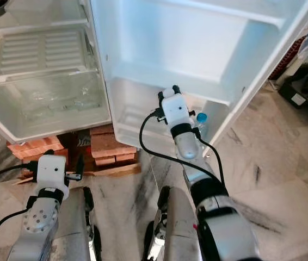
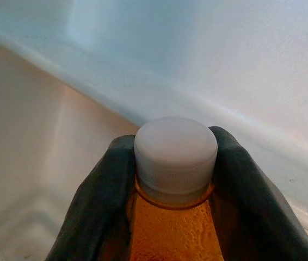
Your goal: Restocking fridge
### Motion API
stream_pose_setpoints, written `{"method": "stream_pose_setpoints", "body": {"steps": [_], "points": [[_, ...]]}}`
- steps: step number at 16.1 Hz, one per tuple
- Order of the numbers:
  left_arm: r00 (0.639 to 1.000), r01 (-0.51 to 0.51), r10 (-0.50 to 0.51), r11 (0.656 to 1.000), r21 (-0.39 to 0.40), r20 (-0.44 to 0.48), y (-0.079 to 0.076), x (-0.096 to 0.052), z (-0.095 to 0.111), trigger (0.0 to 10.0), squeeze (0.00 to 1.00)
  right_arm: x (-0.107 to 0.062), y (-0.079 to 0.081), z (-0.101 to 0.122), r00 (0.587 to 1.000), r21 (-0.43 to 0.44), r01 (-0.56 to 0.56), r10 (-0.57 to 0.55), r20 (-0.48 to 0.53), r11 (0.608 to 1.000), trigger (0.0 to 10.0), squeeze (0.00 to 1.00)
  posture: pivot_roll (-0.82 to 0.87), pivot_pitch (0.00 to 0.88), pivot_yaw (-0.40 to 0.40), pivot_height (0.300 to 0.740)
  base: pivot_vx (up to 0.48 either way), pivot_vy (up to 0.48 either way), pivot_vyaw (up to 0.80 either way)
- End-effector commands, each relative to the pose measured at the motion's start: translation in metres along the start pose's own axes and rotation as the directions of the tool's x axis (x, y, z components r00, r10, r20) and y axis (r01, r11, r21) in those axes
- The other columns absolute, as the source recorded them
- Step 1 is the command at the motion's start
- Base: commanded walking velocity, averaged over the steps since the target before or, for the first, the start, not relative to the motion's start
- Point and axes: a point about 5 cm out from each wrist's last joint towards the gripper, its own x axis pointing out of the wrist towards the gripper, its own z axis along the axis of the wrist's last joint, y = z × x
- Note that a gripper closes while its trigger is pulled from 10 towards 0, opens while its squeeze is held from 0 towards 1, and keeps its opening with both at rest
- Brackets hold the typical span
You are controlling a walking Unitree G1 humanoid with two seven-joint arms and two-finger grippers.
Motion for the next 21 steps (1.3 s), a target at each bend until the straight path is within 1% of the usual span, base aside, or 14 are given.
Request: {"method": "stream_pose_setpoints", "body": {"steps": [1, 3, 5, 7, 8, 10, 11, 13, 14, 15, 16, 18, 19, 21], "points": [[1.000, 0.000, 0.000, 1.000, 0.010, 0.001, -0.001, -0.003, 0.002, 10.0, 0.00, -0.004, 0.005, -0.010, 0.998, -0.024, -0.024, 0.023, -0.053, 0.999, 10.0, 0.00, 0.24, 0.231, -0.110, 0.543, 0.000, 0.000, 0.00], [1.000, -0.003, 0.003, 1.000, 0.012, 0.000, 0.000, -0.008, 0.002, 10.0, 0.00, -0.002, 0.007, -0.017, 0.994, -0.011, -0.016, 0.015, -0.108, 1.000, 10.0, 0.00, 0.26, 0.249, -0.118, 0.543, 0.000, 0.000, 0.00], [1.000, -0.012, 0.012, 1.000, 0.010, -0.003, 0.001, -0.015, 0.003, 10.0, 0.00, 0.000, 0.011, -0.017, 0.992, 0.009, -0.014, 0.015, -0.124, 1.000, 10.0, 0.00, 0.28, 0.273, -0.124, 0.543, 0.000, 0.000, 0.00], [1.000, -0.005, 0.005, 1.000, 0.016, -0.012, 0.002, -0.025, 0.004, 10.0, 0.00, 0.002, 0.016, -0.017, 0.990, 0.062, -0.012, 0.021, -0.141, 0.998, 10.0, 0.00, 0.29, 0.307, -0.125, 0.543, 0.000, 0.000, 0.00], [1.000, 0.006, -0.005, 1.000, 0.017, -0.024, 0.001, -0.032, 0.004, 10.0, 0.00, 0.000, 0.018, -0.020, 0.986, 0.072, -0.020, 0.031, -0.162, 0.997, 10.0, 0.00, 0.30, 0.335, -0.125, 0.543, 0.000, 0.000, 0.00], [0.999, 0.007, -0.007, 1.000, 0.015, -0.033, 0.002, -0.040, 0.006, 10.0, 0.00, -0.004, 0.019, -0.027, 0.978, 0.105, -0.004, 0.026, -0.206, 0.994, 10.0, 0.00, 0.31, 0.367, -0.126, 0.543, 0.000, 0.000, 0.00], [0.999, 0.006, -0.006, 1.000, 0.016, -0.037, 0.003, -0.044, 0.007, 10.0, 0.00, -0.006, 0.019, -0.032, 0.971, 0.108, -0.003, 0.029, -0.239, 0.994, 10.0, 0.00, 0.32, 0.378, -0.127, 0.543, 0.000, 0.000, 0.00], [0.999, 0.001, 0.000, 1.000, 0.018, -0.045, 0.004, -0.048, 0.008, 10.0, 0.00, -0.010, 0.019, -0.038, 0.959, 0.126, 0.007, 0.029, -0.283, 0.992, 10.0, 0.00, 0.33, 0.383, -0.131, 0.543, 0.000, 0.000, 0.00], [0.999, -0.002, 0.003, 1.000, 0.019, -0.050, 0.004, -0.049, 0.009, 10.0, 0.00, -0.013, 0.021, -0.042, 0.954, 0.123, -0.001, 0.038, -0.297, 0.992, 10.0, 0.00, 0.33, 0.385, -0.133, 0.543, 0.000, 0.000, 0.00], [0.999, -0.003, 0.004, 1.000, 0.019, -0.052, 0.004, -0.049, 0.009, 10.0, 0.00, -0.015, 0.022, -0.042, 0.955, 0.120, -0.005, 0.041, -0.295, 0.993, 10.0, 0.00, 0.33, 0.384, -0.134, 0.543, 0.000, 0.000, 0.00], [0.999, -0.009, 0.010, 1.000, 0.018, -0.051, 0.004, -0.049, 0.010, 10.0, 0.00, -0.014, 0.022, -0.040, 0.962, 0.117, -0.003, 0.035, -0.271, 0.993, 10.0, 0.00, 0.33, 0.380, -0.135, 0.543, 0.000, 0.000, 0.00], [0.999, -0.013, 0.014, 1.000, 0.014, -0.046, 0.004, -0.047, 0.012, 10.0, 0.00, -0.010, 0.015, -0.030, 0.983, 0.118, 0.031, -0.008, -0.185, 0.993, 10.0, 0.00, 0.33, 0.373, -0.134, 0.543, 0.000, 0.000, 0.00], [0.999, -0.013, 0.014, 1.000, 0.014, -0.046, 0.005, -0.045, 0.012, 10.0, 0.00, -0.006, 0.009, -0.023, 0.990, 0.131, 0.051, -0.034, -0.134, 0.990, 10.0, 0.00, 0.32, 0.359, -0.131, 0.543, 0.000, 0.000, 0.00], [0.999, -0.010, 0.010, 1.000, 0.013, -0.038, 0.005, -0.041, 0.013, 10.0, 0.00, 0.003, -0.008, -0.003, 0.996, 0.145, 0.084, -0.085, 0.001, 0.986, 10.0, 0.00, 0.30, 0.344, -0.128, 0.543, 0.000, 0.000, 0.00]]}}
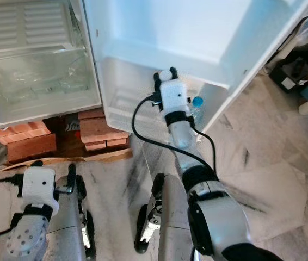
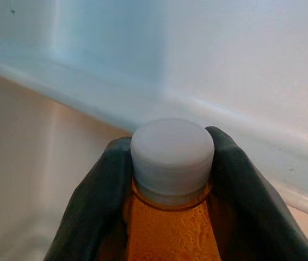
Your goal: Restocking fridge
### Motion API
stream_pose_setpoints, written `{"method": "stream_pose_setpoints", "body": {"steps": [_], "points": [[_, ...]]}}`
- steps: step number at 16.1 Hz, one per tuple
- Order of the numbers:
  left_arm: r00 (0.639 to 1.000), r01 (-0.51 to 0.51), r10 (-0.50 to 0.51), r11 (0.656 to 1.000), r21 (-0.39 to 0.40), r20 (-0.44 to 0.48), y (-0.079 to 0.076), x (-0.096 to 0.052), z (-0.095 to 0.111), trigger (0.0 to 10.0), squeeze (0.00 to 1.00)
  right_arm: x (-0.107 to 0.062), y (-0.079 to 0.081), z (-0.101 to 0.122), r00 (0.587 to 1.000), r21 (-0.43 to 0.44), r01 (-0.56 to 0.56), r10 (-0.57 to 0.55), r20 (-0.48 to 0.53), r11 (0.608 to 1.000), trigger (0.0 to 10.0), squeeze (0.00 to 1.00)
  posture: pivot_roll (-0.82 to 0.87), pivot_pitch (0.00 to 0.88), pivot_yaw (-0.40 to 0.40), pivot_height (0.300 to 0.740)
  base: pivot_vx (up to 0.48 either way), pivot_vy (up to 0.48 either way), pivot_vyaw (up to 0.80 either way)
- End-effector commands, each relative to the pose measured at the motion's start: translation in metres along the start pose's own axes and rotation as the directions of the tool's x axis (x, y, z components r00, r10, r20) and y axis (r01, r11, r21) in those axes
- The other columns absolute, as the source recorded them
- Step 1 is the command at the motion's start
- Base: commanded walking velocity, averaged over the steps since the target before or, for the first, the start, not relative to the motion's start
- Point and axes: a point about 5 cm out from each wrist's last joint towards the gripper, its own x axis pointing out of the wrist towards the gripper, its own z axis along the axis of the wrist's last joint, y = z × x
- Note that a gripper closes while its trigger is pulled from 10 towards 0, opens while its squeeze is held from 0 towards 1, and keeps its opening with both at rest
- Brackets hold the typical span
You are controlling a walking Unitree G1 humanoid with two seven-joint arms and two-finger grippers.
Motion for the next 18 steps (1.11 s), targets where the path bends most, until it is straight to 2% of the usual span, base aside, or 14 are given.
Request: {"method": "stream_pose_setpoints", "body": {"steps": [1, 5, 7, 8, 9, 11, 13, 15, 17, 18], "points": [[1.000, 0.008, -0.008, 1.000, 0.001, -0.018, -0.002, -0.001, -0.004, 10.0, 0.00, -0.015, -0.016, -0.018, 0.995, 0.010, 0.049, -0.048, -0.090, 0.999, 10.0, 0.00, 0.29, 0.333, -0.125, 0.543, 0.000, 0.000, 0.00], [1.000, 0.020, -0.020, 1.000, -0.004, 0.004, -0.005, 0.008, -0.001, 10.0, 0.00, -0.037, -0.013, -0.016, 1.000, -0.027, -0.024, 0.023, -0.021, 0.999, 10.0, 0.00, 0.28, 0.318, -0.119, 0.543, 0.000, 0.000, 0.00], [1.000, 0.018, -0.018, 1.000, -0.004, 0.005, -0.004, 0.008, -0.001, 10.0, 0.00, -0.044, -0.010, -0.012, 0.999, -0.017, -0.041, 0.041, -0.004, 0.999, 10.0, 0.00, 0.28, 0.318, -0.119, 0.543, 0.000, 0.000, 0.00], [1.000, 0.010, -0.010, 1.000, -0.002, 0.001, -0.002, 0.008, -0.003, 10.0, 0.00, -0.045, -0.011, -0.003, 0.999, 0.003, -0.036, 0.036, 0.026, 0.999, 10.0, 0.00, 0.28, 0.316, -0.116, 0.543, 0.000, 0.000, 0.00], [1.000, 0.005, -0.005, 1.000, 0.000, -0.002, 0.000, 0.008, -0.004, 10.0, 0.00, -0.043, -0.012, 0.005, 0.998, 0.024, -0.029, 0.028, 0.049, 0.999, 10.0, 0.00, 0.27, 0.312, -0.114, 0.543, 0.000, 0.000, 0.00], [1.000, 0.020, -0.020, 1.000, 0.002, 0.000, -0.002, 0.012, -0.006, 10.0, 0.00, -0.018, -0.020, 0.047, 0.987, 0.076, 0.000, -0.012, 0.163, 0.997, 10.0, 0.00, 0.25, 0.297, -0.104, 0.543, 0.000, 0.000, 0.00], [0.999, 0.032, -0.032, 0.999, 0.003, 0.008, -0.005, 0.016, -0.004, 10.0, 0.00, -0.014, -0.024, 0.056, 0.984, 0.102, -0.006, -0.013, 0.177, 0.995, 10.0, 0.00, 0.25, 0.285, -0.102, 0.543, 0.000, 0.000, 0.00], [0.999, 0.031, -0.031, 1.000, 0.002, 0.015, -0.005, 0.021, -0.004, 10.0, 0.00, -0.039, -0.021, 0.044, 0.993, 0.096, -0.077, 0.067, 0.098, 0.992, 10.0, 0.00, 0.24, 0.273, -0.109, 0.543, 0.000, 0.000, 0.00], [0.999, 0.030, -0.030, 1.000, 0.000, 0.018, -0.006, 0.022, -0.006, 10.0, 0.00, -0.078, -0.006, 0.013, 0.980, 0.089, -0.192, 0.195, -0.035, 0.977, 10.0, 0.00, 0.23, 0.273, -0.110, 0.543, 0.000, 0.000, 0.00], [0.999, 0.031, -0.031, 1.000, 0.000, 0.019, -0.006, 0.022, -0.006, 10.0, 0.00, -0.082, -0.002, 0.009, 0.974, 0.077, -0.218, 0.222, -0.043, 0.973, 10.0, 0.00, 0.23, 0.276, -0.112, 0.543, 0.000, 0.000, 0.00]]}}
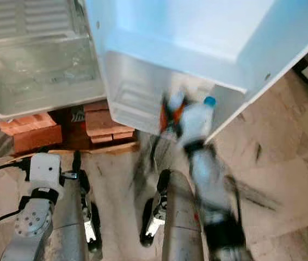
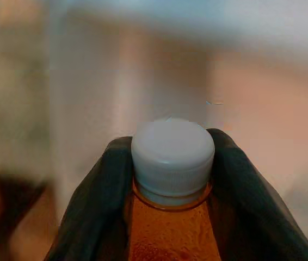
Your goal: Restocking fridge
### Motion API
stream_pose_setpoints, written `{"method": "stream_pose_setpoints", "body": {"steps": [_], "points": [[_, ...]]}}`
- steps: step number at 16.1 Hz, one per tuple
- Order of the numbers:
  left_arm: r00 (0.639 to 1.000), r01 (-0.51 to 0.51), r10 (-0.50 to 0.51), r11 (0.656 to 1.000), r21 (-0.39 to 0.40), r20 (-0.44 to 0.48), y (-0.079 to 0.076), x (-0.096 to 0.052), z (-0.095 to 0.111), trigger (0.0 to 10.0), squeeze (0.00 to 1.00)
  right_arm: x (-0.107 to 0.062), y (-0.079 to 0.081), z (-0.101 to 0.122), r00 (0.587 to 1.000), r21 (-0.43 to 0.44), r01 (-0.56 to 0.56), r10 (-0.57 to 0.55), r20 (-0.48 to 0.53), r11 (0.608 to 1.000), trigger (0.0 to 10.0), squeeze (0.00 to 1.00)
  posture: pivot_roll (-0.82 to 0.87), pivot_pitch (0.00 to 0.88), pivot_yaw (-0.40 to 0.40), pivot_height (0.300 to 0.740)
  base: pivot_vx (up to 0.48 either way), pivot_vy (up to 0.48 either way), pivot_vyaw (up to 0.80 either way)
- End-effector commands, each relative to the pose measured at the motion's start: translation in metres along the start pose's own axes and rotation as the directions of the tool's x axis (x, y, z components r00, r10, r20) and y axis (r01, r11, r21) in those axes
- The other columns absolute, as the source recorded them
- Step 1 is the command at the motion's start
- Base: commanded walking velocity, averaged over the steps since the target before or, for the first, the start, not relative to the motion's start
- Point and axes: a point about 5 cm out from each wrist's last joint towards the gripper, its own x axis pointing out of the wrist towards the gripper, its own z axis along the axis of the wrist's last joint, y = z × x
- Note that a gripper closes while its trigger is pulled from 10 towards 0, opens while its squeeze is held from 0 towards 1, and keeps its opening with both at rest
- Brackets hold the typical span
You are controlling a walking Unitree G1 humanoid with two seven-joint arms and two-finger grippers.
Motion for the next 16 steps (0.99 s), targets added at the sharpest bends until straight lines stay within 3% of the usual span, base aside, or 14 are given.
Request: {"method": "stream_pose_setpoints", "body": {"steps": [1, 4, 5, 7, 8, 9, 11, 13, 14, 15, 16], "points": [[1.000, 0.016, -0.016, 1.000, -0.004, -0.024, -0.004, -0.002, -0.006, 10.0, 0.00, 0.004, 0.011, -0.001, 0.996, -0.058, -0.082, 0.084, 0.029, 0.995, 10.0, 0.00, 0.24, 0.281, -0.110, 0.543, 0.000, 0.000, 0.00], [1.000, 0.014, -0.014, 1.000, -0.006, -0.015, -0.003, -0.001, -0.004, 10.0, 0.00, 0.023, 0.023, -0.001, 0.986, -0.114, -0.152, 0.158, 0.046, 0.982, 10.0, 0.00, 0.24, 0.293, -0.110, 0.543, 0.000, 0.000, 0.00], [1.000, 0.009, -0.009, 1.000, -0.006, -0.012, -0.003, 0.000, -0.003, 10.0, 0.00, 0.037, 0.031, 0.007, 0.973, -0.162, -0.202, 0.217, 0.081, 0.966, 10.0, 0.00, 0.25, 0.295, -0.114, 0.543, 0.000, 0.000, 0.00], [1.000, 0.006, -0.006, 1.000, -0.004, -0.009, -0.002, 0.000, -0.003, 10.0, 0.00, 0.048, 0.039, 0.017, 0.952, -0.212, -0.244, 0.275, 0.134, 0.946, 10.0, 0.00, 0.25, 0.296, -0.119, 0.543, 0.000, 0.000, 0.00], [1.000, 0.002, -0.002, 1.000, -0.001, -0.004, -0.002, 0.000, -0.003, 10.0, 0.00, 0.059, 0.049, 0.025, 0.919, -0.319, -0.280, 0.349, 0.185, 0.906, 10.0, 0.00, 0.25, 0.298, -0.121, 0.543, 0.000, 0.000, 0.00], [1.000, 0.002, -0.002, 1.000, 0.000, -0.004, -0.003, -0.001, -0.003, 10.0, 0.00, 0.061, 0.051, 0.026, 0.910, -0.347, -0.288, 0.367, 0.190, 0.893, 10.0, 0.00, 0.25, 0.301, -0.121, 0.543, 0.000, 0.000, 0.00], [1.000, 0.003, -0.003, 1.000, -0.001, -0.003, -0.004, -0.001, -0.002, 10.0, 0.00, 0.066, 0.057, 0.020, 0.885, -0.487, -0.309, 0.435, 0.168, 0.817, 10.0, 0.00, 0.26, 0.308, -0.120, 0.543, 0.000, 0.000, 0.00], [1.000, -0.001, 0.001, 1.000, -0.003, -0.003, -0.004, -0.003, -0.002, 10.0, 0.00, 0.068, 0.052, 0.011, 0.889, -0.567, -0.316, 0.447, 0.104, 0.761, 10.0, 0.00, 0.27, 0.315, -0.125, 0.543, 0.000, 0.000, 0.00], [1.000, -0.003, 0.003, 1.000, -0.007, -0.010, -0.003, -0.005, -0.003, 10.0, 0.00, 0.071, 0.040, 0.001, 0.910, -0.594, -0.311, 0.413, 0.041, 0.742, 10.0, 0.00, 0.26, 0.320, -0.127, 0.543, 0.000, 0.000, 0.00], [1.000, -0.001, 0.001, 1.000, -0.009, -0.015, -0.004, -0.006, -0.004, 10.0, 0.00, 0.071, 0.033, -0.007, 0.923, -0.602, -0.314, 0.385, -0.012, 0.734, 10.0, 0.00, 0.26, 0.321, -0.127, 0.543, 0.000, 0.000, 0.00], [1.000, 0.000, 0.000, 1.000, -0.008, -0.015, -0.004, -0.006, -0.004, 10.0, 0.00, 0.069, 0.026, -0.015, 0.938, -0.582, -0.311, 0.342, -0.059, 0.752, 10.0, 0.00, 0.27, 0.324, -0.128, 0.543, 0.000, 0.000, 0.00]]}}
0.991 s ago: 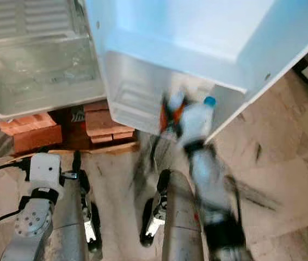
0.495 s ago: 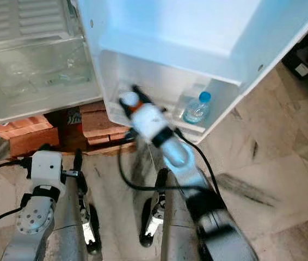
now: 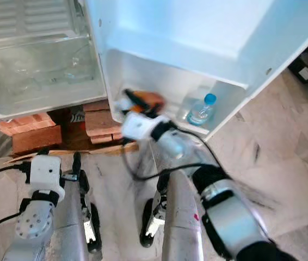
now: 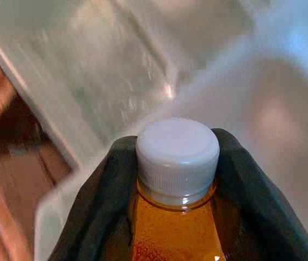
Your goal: Restocking fridge
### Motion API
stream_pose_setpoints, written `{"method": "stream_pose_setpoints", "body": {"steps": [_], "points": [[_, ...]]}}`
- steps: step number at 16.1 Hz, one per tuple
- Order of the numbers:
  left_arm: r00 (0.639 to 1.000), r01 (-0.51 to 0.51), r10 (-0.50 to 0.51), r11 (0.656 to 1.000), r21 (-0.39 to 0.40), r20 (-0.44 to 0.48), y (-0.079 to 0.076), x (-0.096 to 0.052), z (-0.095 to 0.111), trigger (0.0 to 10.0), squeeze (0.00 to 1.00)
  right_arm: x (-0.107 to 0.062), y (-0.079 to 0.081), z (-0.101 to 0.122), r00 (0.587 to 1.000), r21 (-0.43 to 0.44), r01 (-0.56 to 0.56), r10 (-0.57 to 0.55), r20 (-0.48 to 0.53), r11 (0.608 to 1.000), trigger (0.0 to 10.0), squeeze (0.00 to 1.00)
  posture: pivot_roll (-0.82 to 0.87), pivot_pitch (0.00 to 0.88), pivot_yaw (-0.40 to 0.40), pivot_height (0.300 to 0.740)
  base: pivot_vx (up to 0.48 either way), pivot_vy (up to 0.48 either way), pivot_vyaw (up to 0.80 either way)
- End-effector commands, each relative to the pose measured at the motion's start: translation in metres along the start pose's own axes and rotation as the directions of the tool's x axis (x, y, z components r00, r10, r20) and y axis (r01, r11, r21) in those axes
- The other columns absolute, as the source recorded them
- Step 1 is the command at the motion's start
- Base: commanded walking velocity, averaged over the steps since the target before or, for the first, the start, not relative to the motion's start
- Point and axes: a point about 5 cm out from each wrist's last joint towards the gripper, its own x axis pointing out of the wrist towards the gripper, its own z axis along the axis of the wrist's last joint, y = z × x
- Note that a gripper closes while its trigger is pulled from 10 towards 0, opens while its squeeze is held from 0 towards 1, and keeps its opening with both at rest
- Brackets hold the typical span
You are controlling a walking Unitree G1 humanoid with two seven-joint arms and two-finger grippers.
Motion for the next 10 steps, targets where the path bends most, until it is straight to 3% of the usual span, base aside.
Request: {"method": "stream_pose_setpoints", "body": {"steps": [1, 2, 3, 8, 10], "points": [[1.000, 0.007, -0.007, 1.000, 0.000, -0.007, -0.003, -0.004, -0.001, 10.0, 0.00, -0.010, 0.008, -0.014, 0.996, 0.034, -0.006, 0.009, -0.083, 0.999, 10.0, 0.00, 0.27, 0.331, -0.127, 0.543, 0.000, 0.000, 0.00], [1.000, 0.011, -0.011, 1.000, -0.002, -0.012, -0.003, -0.006, -0.001, 10.0, 0.00, -0.024, 0.013, -0.037, 0.969, 0.089, 0.018, 0.005, -0.247, 0.996, 10.0, 0.00, 0.27, 0.339, -0.123, 0.543, 0.000, 0.000, 0.00], [1.000, 0.014, -0.014, 1.000, -0.005, -0.016, -0.003, -0.006, -0.001, 10.0, 0.00, -0.030, 0.015, -0.046, 0.948, 0.116, 0.038, 0.001, -0.319, 0.993, 10.0, 0.00, 0.28, 0.342, -0.119, 0.543, 0.000, 0.000, 0.00], [0.999, 0.032, -0.032, 0.999, 0.000, -0.022, -0.005, -0.005, 0.000, 10.0, 0.00, -0.047, 0.010, -0.071, 0.836, 0.235, 0.256, -0.093, -0.540, 0.938, 10.0, 0.00, 0.27, 0.342, -0.111, 0.543, 0.000, 0.000, 0.00], [0.999, 0.037, -0.037, 0.999, 0.006, -0.022, -0.005, -0.002, 0.000, 10.0, 0.00, -0.060, 0.001, -0.084, 0.763, 0.207, 0.336, -0.137, -0.632, 0.919, 10.0, 0.00, 0.28, 0.330, -0.110, 0.543, 0.000, 0.000, 0.00]]}}
